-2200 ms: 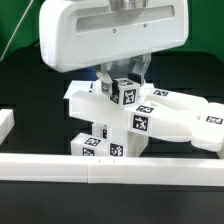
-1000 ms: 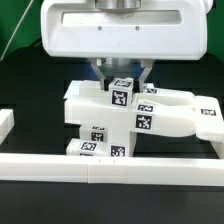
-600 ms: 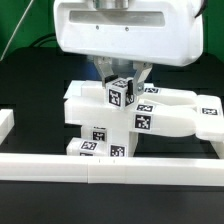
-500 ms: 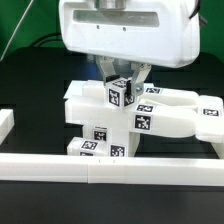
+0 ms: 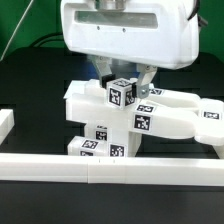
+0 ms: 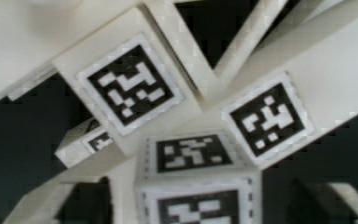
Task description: Assemble chair
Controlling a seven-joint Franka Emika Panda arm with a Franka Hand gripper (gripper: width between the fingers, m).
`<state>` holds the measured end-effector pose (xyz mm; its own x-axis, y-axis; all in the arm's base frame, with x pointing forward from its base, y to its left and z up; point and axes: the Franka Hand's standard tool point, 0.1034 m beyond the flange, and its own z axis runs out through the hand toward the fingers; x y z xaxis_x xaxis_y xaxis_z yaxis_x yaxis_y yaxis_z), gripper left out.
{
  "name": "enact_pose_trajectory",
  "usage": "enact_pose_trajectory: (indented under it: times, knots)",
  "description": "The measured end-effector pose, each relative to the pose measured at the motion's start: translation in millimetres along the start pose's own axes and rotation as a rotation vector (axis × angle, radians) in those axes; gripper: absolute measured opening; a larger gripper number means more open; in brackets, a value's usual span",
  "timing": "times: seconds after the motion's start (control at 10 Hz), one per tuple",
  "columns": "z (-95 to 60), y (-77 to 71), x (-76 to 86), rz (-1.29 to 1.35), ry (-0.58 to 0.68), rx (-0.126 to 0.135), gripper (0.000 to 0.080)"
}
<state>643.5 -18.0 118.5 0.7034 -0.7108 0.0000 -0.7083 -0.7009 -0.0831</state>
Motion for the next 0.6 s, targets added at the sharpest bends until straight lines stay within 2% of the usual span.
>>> enact_pose_trajectory:
  times: [0.1, 0.2, 0.4, 0.6]
  knots:
    - [-0.7, -1.9, 1.2, -0.067, 0.002, 0.002, 0.057]
    - [-0.6, -1.6, 1.6, -0.162, 0.003, 0.002, 0.0633]
    - [-0.6, -1.4, 1.7, -0.278, 0.003, 0.002, 0.0645]
    - [-2.4, -2.0, 3.7, -0.528, 0.012, -0.016, 0.0648]
